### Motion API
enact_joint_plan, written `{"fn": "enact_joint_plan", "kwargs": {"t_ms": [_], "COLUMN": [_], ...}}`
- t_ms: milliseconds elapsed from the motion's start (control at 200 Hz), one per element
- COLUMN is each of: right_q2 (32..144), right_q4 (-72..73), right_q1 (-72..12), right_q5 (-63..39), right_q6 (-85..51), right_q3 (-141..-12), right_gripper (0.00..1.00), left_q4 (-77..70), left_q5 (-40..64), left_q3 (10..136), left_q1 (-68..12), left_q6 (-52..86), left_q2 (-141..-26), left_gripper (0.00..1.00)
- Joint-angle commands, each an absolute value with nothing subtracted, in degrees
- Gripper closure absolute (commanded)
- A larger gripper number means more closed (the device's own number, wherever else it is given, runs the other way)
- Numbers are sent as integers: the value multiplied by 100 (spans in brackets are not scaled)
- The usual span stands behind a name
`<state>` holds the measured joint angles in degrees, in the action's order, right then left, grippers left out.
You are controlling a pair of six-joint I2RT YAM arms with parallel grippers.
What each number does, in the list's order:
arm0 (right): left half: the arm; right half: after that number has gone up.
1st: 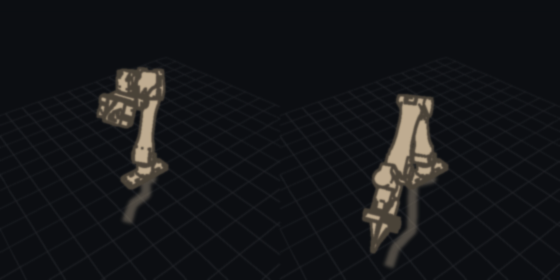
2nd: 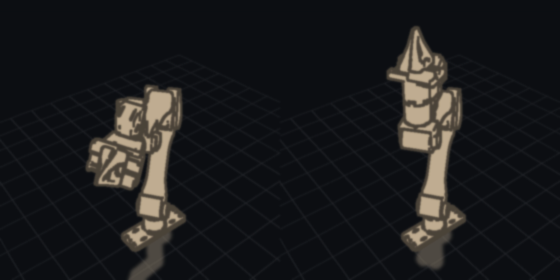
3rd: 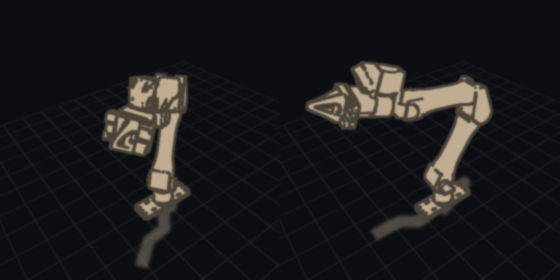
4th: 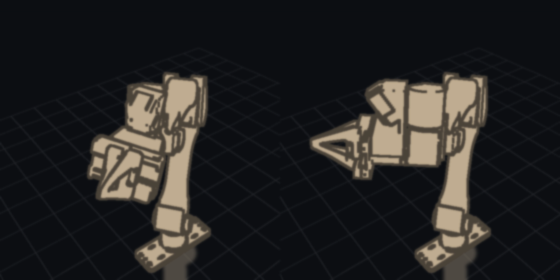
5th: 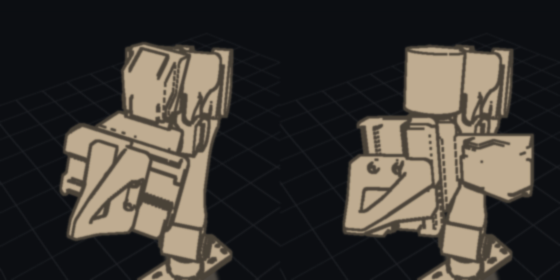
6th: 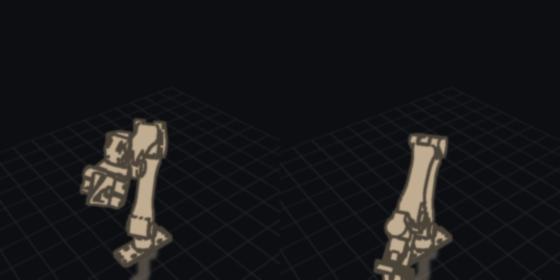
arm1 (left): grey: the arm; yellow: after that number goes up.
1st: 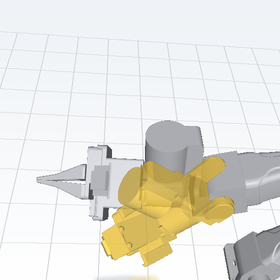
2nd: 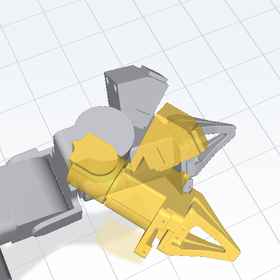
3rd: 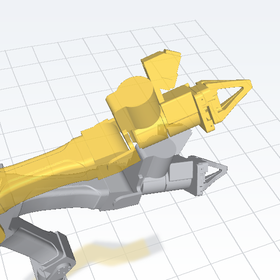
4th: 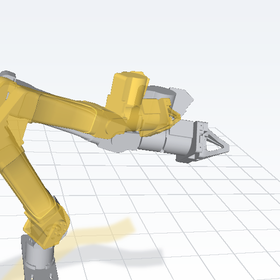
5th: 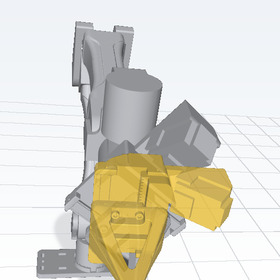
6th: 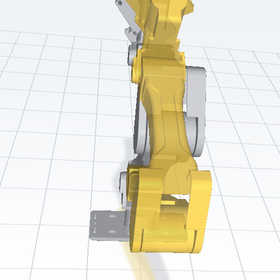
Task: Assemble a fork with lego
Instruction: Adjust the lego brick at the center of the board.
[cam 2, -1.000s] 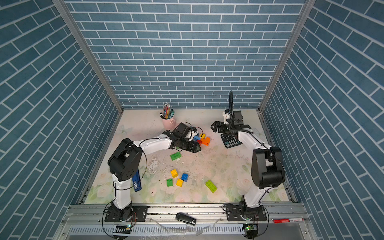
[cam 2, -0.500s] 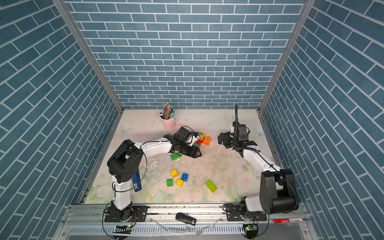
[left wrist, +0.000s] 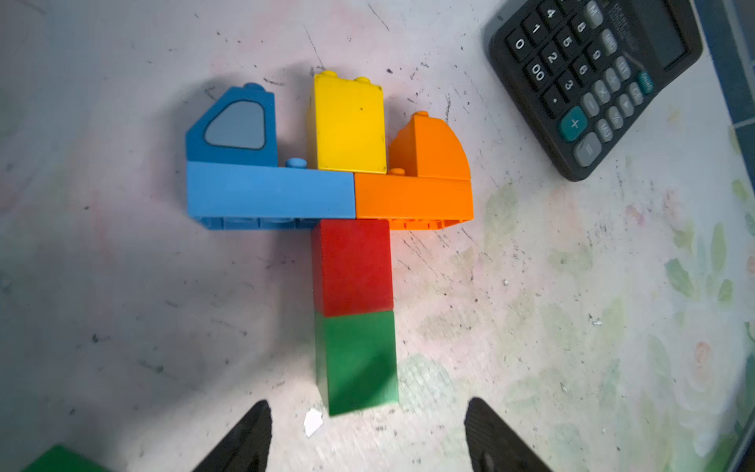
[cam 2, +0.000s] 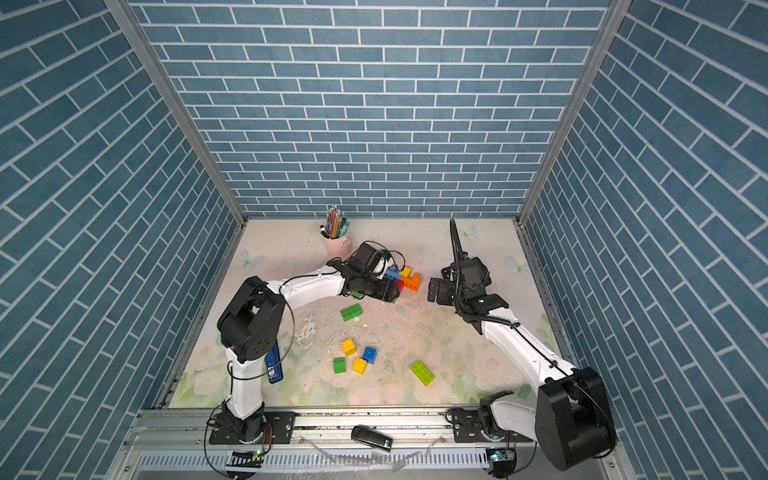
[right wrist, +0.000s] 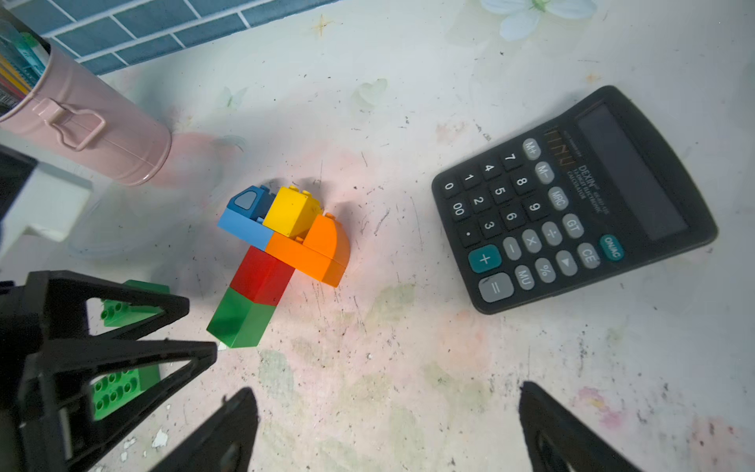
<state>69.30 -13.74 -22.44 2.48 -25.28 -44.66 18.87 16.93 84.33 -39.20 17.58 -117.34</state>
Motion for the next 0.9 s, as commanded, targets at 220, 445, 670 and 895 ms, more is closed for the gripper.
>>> {"fn": "enact_joint_plan", "kwargs": {"t_ms": [220,445,670,895], "right_q2": [6627,6616,6746,7627], "right_q4": [-1660,-1782,-1978,-1644], "right_q1": [-2237,-2255,-2816,-3871], "right_q5": [603,500,378,207], "right_q6": [-2603,-2444,-2885,-3558], "right_q3": [-4535,-4593,-4752,-5128], "right_gripper": [1,1,7,10], "left_q4": [2291,2132,1605,1093], "left_q5": [2514,2409,1677,794], "left_q3": [8813,8531,7324,5493], "left_q1": [-4266,-4272,-4150,-3557], "left_q6": [1541,1616,1936,2885], "left_q2": [-12064,-11729,-10291,-8435], "left_gripper": [31,31,23,1]}}
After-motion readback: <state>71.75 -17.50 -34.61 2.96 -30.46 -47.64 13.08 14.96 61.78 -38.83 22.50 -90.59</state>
